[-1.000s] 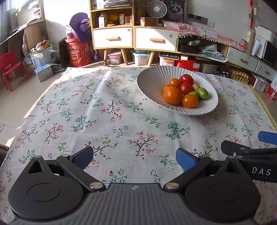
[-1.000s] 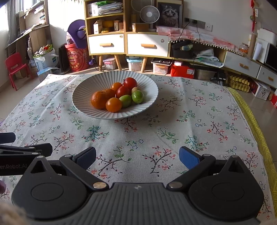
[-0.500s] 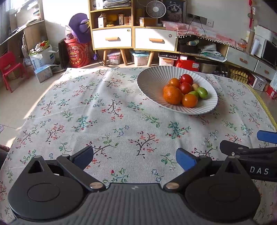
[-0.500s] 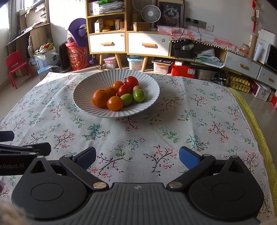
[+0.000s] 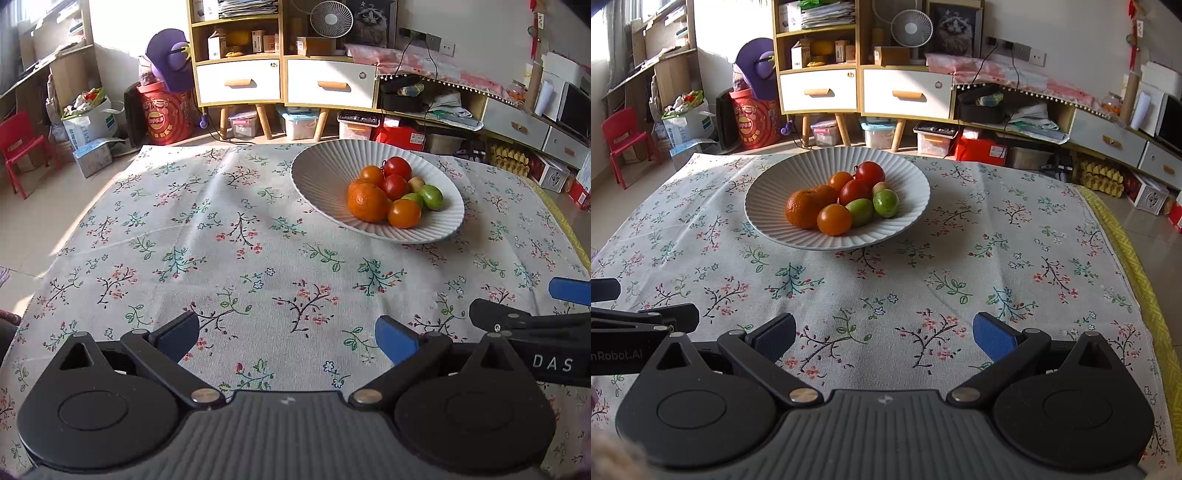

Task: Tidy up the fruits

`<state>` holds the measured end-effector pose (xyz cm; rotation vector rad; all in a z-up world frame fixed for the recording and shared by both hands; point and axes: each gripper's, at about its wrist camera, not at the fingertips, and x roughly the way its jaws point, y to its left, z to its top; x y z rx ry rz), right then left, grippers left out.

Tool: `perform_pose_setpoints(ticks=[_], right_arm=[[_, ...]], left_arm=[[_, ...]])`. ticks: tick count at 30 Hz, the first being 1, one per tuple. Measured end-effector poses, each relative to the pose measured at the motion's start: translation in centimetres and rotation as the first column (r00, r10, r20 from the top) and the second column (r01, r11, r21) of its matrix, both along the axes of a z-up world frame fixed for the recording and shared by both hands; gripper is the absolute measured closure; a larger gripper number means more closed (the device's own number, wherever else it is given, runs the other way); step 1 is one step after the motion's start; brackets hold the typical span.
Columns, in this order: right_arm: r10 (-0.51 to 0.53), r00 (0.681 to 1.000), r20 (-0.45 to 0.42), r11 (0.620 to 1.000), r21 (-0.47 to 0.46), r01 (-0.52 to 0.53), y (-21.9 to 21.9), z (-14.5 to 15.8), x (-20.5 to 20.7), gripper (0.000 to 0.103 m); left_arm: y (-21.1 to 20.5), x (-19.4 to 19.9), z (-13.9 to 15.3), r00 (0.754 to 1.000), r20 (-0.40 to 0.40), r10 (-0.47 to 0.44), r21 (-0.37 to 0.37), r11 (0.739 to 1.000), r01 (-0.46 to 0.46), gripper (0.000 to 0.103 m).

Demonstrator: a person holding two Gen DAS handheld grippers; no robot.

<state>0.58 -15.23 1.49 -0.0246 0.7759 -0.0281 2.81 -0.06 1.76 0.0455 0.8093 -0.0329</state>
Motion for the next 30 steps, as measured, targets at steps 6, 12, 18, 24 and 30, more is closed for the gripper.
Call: perform_pose_setpoints(ticks=[6, 12, 18, 24, 30], right_arm=[[-0.001, 1.000, 0.000, 1.000, 0.000, 0.001, 0.02, 0.00, 0.00, 0.001], [0.000, 1.000, -0.001, 1.000, -0.001, 0.000, 0.01, -0.03, 0.02, 0.001], [0.000, 1.000, -0.002, 1.000, -0.001, 0.000, 0.01, -0.07, 0.02, 0.001], [0.000, 1.000, -0.002, 1.000, -0.001, 0.000, 0.02, -0.06, 0.03, 0.001], [-0.001, 1.000, -0.002, 1.000, -0.002, 0.001, 0.02, -0.06, 0.04, 0.001]], left_arm=[[0.00, -0.01, 0.01, 1.000, 0.000, 0.000, 0.000, 1.000, 0.000, 0.007], [-0.02, 0.00, 0.00, 1.000, 0.000, 0.000, 0.001, 1.000, 0.000, 0.007], [-0.03, 0.01, 0.00, 1.000, 0.001, 0.000, 0.000, 1.000, 0.000, 0.007], [-0.05, 0.02, 0.01, 1.000, 0.000, 0.000, 0.001, 1.000, 0.000, 0.007], [-0.04, -0.06, -0.01, 1.000, 0.006, -0.010, 0.001, 1.000, 0.009, 0.007]])
